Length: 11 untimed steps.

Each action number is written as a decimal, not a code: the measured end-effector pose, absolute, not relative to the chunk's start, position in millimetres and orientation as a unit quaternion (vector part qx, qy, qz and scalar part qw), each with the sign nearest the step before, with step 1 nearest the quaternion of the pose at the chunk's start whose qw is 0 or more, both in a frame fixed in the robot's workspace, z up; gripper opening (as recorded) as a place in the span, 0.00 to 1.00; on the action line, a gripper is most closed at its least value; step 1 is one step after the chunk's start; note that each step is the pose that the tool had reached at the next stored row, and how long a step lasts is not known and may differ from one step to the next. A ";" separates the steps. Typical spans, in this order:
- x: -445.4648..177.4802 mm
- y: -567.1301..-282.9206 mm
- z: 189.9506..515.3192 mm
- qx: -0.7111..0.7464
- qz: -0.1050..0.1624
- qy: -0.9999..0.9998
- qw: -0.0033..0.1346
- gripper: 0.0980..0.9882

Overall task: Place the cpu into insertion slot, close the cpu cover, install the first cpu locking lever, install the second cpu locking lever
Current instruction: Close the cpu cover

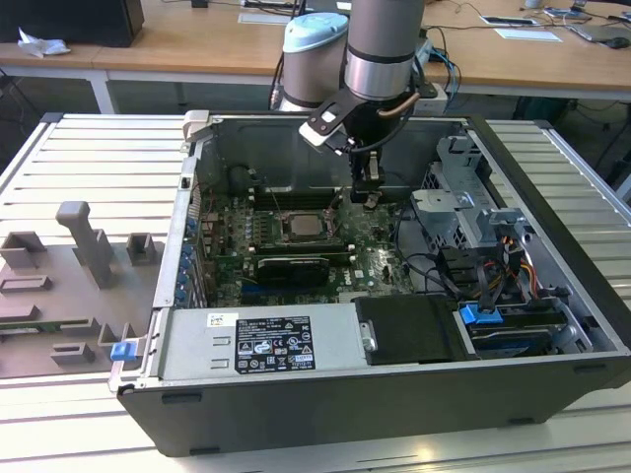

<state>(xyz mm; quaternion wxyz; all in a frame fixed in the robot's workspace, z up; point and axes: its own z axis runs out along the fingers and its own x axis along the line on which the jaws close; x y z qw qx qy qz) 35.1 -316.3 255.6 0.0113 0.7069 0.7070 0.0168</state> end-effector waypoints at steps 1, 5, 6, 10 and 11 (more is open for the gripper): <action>34.6 -316.3 255.6 0.707 0.017 0.707 0.011 0.01; 32.3 -316.3 255.6 0.707 0.017 0.707 0.011 0.01; 31.9 -316.3 255.5 0.707 0.017 0.707 0.011 0.01; 29.9 -316.3 255.5 0.707 0.017 0.707 0.011 0.01; 29.2 -316.3 255.5 0.707 0.017 0.707 0.011 0.01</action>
